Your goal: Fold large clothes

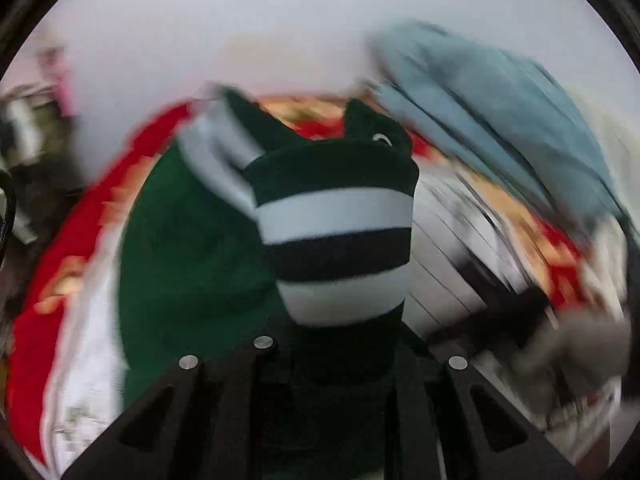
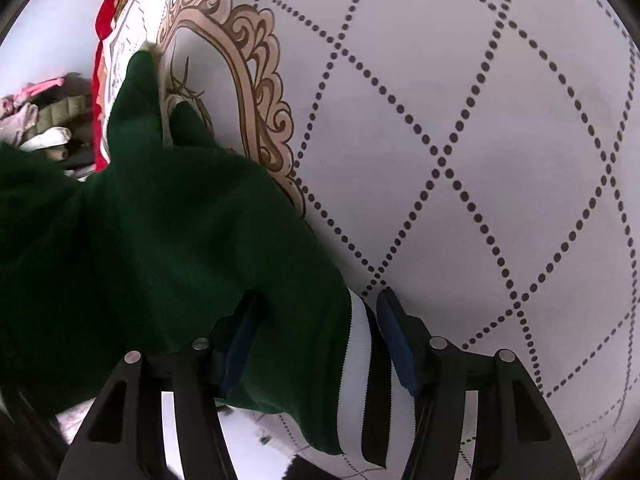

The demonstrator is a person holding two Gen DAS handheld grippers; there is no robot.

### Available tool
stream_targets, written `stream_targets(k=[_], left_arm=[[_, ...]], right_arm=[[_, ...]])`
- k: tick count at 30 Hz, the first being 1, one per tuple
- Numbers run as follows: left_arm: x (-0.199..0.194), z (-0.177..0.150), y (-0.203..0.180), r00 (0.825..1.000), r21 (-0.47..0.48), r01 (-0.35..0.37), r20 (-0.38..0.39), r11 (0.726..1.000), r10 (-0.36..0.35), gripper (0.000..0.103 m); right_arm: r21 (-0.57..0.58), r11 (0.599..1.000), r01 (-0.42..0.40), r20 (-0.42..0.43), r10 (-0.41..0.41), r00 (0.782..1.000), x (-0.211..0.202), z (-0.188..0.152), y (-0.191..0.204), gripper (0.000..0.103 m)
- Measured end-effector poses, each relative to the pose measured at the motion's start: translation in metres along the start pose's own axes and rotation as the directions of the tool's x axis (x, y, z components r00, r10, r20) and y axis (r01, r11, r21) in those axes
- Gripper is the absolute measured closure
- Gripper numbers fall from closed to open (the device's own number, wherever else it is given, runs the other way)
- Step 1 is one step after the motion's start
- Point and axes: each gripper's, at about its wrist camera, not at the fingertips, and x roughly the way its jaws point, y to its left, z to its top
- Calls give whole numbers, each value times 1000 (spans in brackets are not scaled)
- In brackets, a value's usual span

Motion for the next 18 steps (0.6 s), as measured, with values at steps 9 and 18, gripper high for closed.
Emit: stream_targets(k=[9, 18], left_arm=[[50, -38, -20, 978, 8, 16, -210, 1000, -14, 86], [19, -37, -4, 966, -101, -1, -259, 995, -25, 2]], right_arm=[[-58, 998, 24, -52, -27, 998, -12, 9, -11, 47], [-11, 1000, -19, 187, 20, 982, -120, -30, -16, 21]])
